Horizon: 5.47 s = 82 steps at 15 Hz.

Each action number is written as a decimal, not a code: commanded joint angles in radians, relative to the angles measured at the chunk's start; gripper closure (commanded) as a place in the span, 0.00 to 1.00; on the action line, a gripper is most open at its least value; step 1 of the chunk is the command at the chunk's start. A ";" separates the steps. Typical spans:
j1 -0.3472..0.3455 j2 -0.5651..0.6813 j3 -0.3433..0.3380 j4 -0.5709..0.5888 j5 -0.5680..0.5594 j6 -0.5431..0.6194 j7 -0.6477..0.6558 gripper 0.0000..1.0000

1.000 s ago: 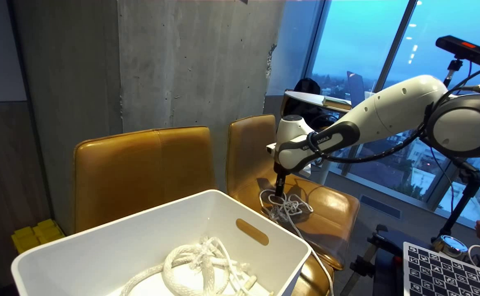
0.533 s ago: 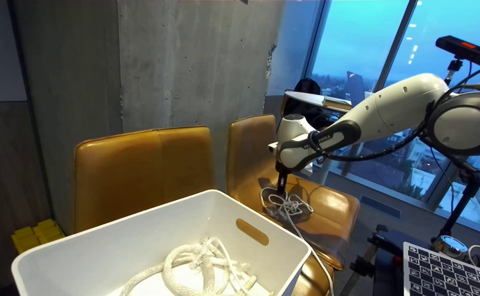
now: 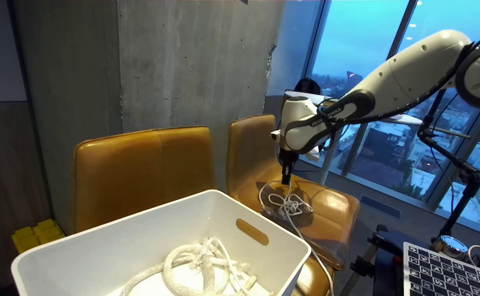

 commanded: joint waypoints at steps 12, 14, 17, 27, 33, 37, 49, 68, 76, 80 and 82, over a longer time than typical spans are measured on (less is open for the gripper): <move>0.205 -0.717 0.046 -0.477 -0.087 -0.048 0.144 0.97; 0.238 -0.801 0.068 -0.507 -0.083 -0.094 0.169 0.97; 0.293 -0.918 0.108 -0.544 -0.081 -0.170 0.216 0.97; 0.487 -1.111 0.300 -0.558 0.020 -0.415 0.438 0.97; 0.475 -1.097 0.294 -0.609 0.062 -0.375 0.425 0.97; 0.467 -1.092 0.293 -0.648 0.053 -0.357 0.429 0.97; 0.361 -1.183 0.188 -0.958 0.078 -0.229 0.314 0.01; 0.059 -0.621 -0.003 -0.853 0.049 0.132 -0.139 0.00; 0.059 -0.323 0.008 -0.584 -0.061 0.178 -0.142 0.00; 0.063 -0.216 0.010 -0.467 -0.093 0.166 -0.136 0.00; 0.065 -0.168 0.008 -0.416 -0.097 0.163 -0.132 0.00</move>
